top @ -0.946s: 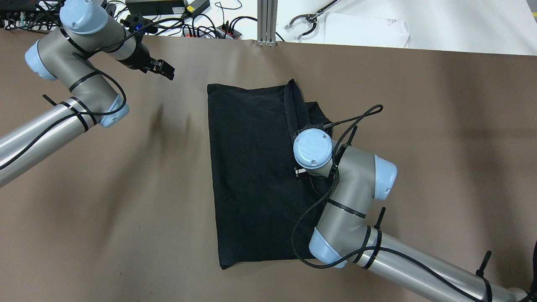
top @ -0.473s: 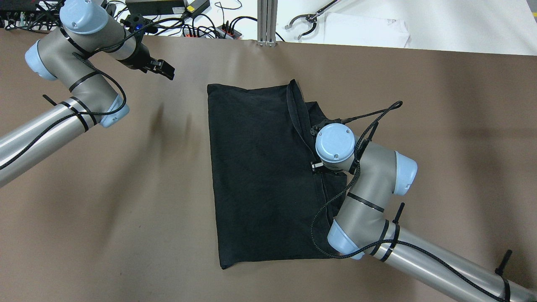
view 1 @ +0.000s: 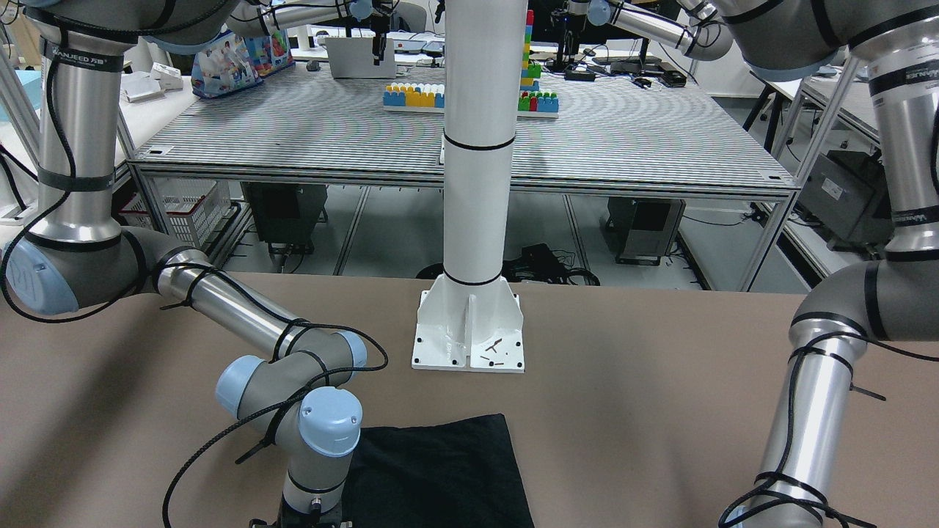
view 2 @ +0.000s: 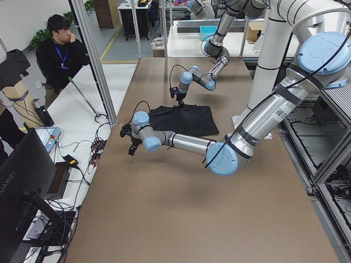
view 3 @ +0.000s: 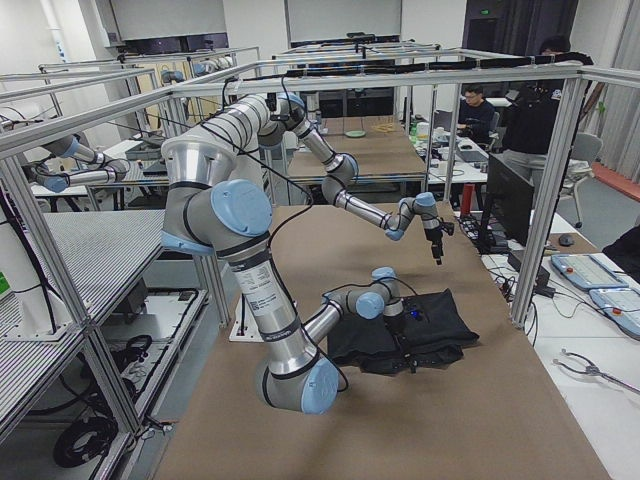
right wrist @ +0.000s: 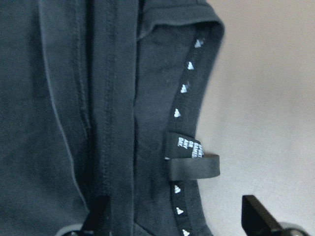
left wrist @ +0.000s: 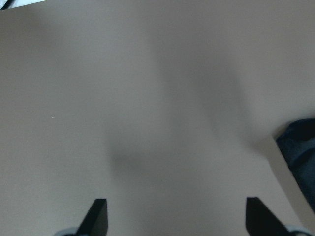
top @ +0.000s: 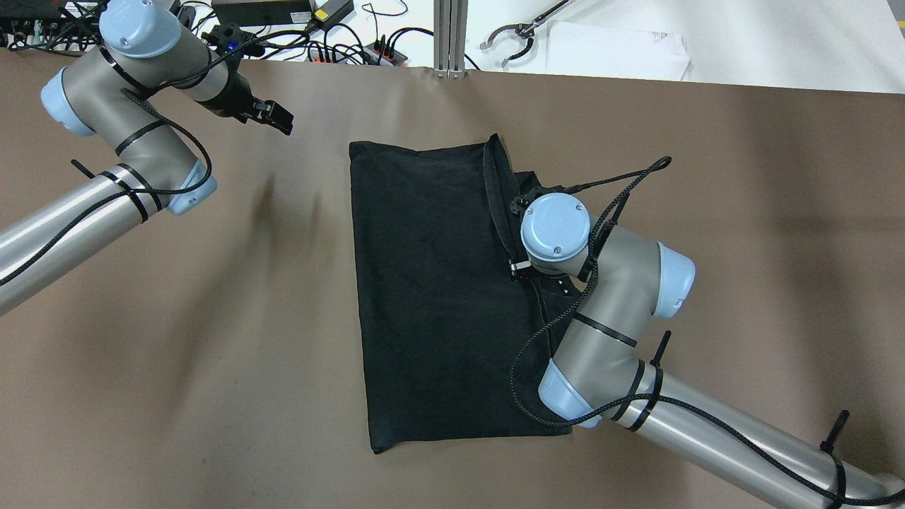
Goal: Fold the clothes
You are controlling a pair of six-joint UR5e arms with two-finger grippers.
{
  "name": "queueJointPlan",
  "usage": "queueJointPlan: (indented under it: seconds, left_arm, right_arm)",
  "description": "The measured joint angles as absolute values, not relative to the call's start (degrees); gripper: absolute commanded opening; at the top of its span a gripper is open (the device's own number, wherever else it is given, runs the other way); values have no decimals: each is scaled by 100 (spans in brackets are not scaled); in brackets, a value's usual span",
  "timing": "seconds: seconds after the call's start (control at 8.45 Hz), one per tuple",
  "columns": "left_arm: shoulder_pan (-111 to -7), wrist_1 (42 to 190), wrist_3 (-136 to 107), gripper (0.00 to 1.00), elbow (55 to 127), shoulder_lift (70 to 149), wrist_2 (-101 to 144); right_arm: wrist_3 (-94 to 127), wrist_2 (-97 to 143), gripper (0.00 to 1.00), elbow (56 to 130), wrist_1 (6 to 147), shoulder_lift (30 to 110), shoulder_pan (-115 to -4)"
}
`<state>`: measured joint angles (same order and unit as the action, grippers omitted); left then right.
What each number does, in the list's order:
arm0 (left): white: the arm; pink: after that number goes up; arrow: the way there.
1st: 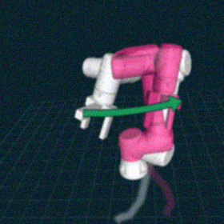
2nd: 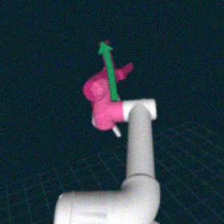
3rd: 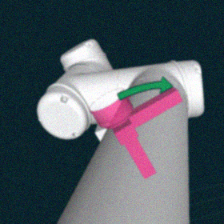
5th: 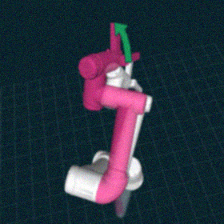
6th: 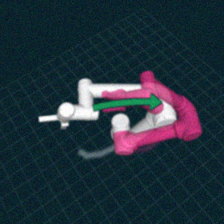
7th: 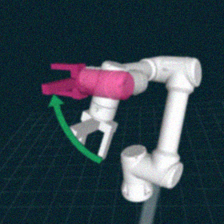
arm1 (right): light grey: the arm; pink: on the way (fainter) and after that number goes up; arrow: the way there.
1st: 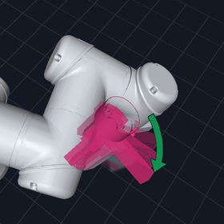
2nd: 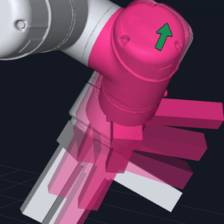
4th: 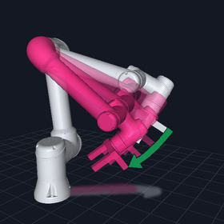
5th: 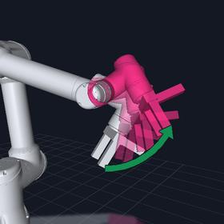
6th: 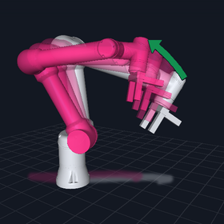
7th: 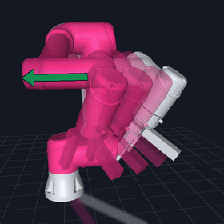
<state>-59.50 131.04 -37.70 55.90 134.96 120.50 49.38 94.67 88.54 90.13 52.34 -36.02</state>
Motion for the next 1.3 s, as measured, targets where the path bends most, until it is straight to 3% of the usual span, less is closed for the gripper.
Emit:
queueJointPlan:
  seconds: [0.35,0.83,1.3]
  left_arm:
    - [-5950,13104,-3771,100,5590,13492,12050]
    - [-5952,13105,-3770,100,5598,13491,12050]
    - [-5950,13105,-3771,100,5599,13491,12050]
  right_arm:
    - [5054,9474,94,8674,9019,4747,-3669]
    - [5392,9463,93,7172,8385,3870,-3760]
    - [5324,9410,94,6344,7843,3744,-3984]
